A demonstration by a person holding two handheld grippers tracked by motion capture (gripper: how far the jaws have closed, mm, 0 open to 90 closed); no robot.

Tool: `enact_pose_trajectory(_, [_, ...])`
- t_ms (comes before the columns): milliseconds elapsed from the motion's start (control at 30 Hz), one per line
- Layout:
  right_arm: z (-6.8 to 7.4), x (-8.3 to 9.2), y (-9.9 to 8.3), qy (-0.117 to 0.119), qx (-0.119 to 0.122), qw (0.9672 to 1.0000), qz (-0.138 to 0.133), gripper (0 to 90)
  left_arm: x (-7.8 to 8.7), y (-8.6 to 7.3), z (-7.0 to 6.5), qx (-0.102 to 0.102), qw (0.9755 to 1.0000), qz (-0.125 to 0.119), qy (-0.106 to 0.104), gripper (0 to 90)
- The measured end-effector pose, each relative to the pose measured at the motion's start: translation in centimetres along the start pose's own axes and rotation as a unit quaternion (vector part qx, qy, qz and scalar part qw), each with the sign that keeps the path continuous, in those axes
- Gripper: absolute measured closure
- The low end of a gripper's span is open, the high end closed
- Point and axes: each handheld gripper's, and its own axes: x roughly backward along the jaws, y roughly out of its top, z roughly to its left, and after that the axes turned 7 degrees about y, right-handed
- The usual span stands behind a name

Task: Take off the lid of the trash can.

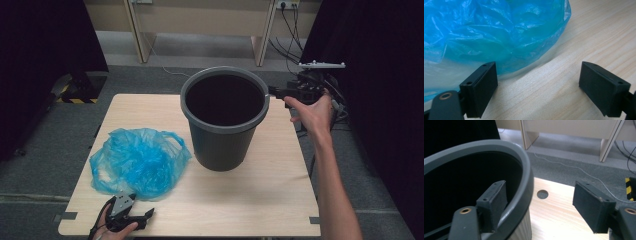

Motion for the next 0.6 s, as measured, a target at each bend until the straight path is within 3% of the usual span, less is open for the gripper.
enact_pose_trajectory(367, [1.3, -3.5, 1.0, -0.017, 0.016, 0.9968, 0.077, 41.3, 0.0, 0.0, 0.0, -0.001, 1.0, -0.001, -0.001, 14.5])
enact_pose_trajectory(600, [1.7, -4.7, 1.3, -0.025, 0.013, 0.9928, 0.117, 59.2, 0.0, 0.0, 0.1, -0.001, 1.0, -0.001, -0.002, 14.5])
